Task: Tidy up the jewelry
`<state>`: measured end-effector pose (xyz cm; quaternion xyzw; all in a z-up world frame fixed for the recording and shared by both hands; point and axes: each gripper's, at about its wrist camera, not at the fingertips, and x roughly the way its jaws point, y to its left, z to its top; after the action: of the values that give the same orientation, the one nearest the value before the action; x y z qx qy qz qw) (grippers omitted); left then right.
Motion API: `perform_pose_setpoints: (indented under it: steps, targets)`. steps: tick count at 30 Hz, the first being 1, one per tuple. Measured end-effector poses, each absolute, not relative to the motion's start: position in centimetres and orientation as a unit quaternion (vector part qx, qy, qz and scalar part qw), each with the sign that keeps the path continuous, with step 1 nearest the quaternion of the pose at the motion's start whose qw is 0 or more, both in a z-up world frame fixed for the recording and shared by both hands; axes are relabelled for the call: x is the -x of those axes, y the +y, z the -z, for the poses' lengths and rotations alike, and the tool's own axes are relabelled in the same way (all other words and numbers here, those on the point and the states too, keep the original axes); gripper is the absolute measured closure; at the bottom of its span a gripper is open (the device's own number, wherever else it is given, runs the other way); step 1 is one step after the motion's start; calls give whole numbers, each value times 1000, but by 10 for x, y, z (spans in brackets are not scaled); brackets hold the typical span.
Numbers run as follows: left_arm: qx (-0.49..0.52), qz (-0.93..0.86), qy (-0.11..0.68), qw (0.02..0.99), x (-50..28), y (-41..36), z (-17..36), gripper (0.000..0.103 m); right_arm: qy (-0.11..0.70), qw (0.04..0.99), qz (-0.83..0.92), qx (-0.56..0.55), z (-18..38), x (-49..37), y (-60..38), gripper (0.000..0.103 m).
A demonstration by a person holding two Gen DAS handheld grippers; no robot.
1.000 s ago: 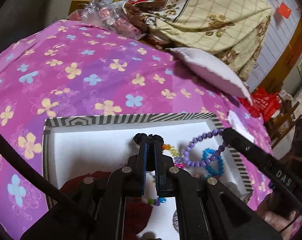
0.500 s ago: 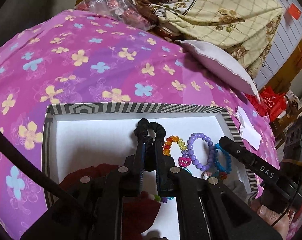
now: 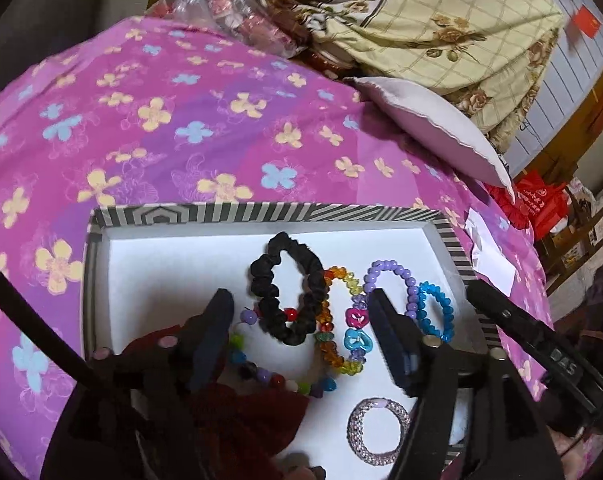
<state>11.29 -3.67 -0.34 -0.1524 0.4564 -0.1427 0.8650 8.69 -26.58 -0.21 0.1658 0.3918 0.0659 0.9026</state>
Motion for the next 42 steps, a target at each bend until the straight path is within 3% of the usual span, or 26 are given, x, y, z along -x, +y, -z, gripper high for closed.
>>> perform_pose_setpoints:
  steps: [1, 3, 7, 12, 19, 23, 27, 33, 42]
  targets:
    - [144, 140, 450, 870, -109, -38, -1, 37, 391, 904, -64, -162, -1, -79, -265, 56]
    - [105, 119, 428, 889, -99, -43, -12, 29, 390, 907, -59, -146, -7, -65, -261, 51]
    - [16, 85, 354, 931, -69, -55, -36, 29, 383, 917, -43, -104, -16, -26, -254, 41]
    - [-20, 92, 299, 950, -23, -59, -56, 29, 383, 917, -42, -108, -16, 21, -260, 37]
    - [32, 129, 325, 936, 36, -39, -51, 29, 389, 915, -52, -95, -16, 85, -262, 33]
    - [25, 149, 356, 922, 68, -41, -36, 29, 373, 923, -49, -80, -23, 111, -260, 23]
    - [-21, 136, 379, 915, 77, -59, -16, 29, 377, 923, -40, -62, -21, 116, -261, 23]
    - [-9, 118, 420, 900, 63, -65, 3, 29, 380, 923, -27, -49, -19, 112, -265, 23]
    - [-7, 110, 415, 903, 64, -61, 3, 29, 381, 924, -16, -32, -16, 108, -260, 23]
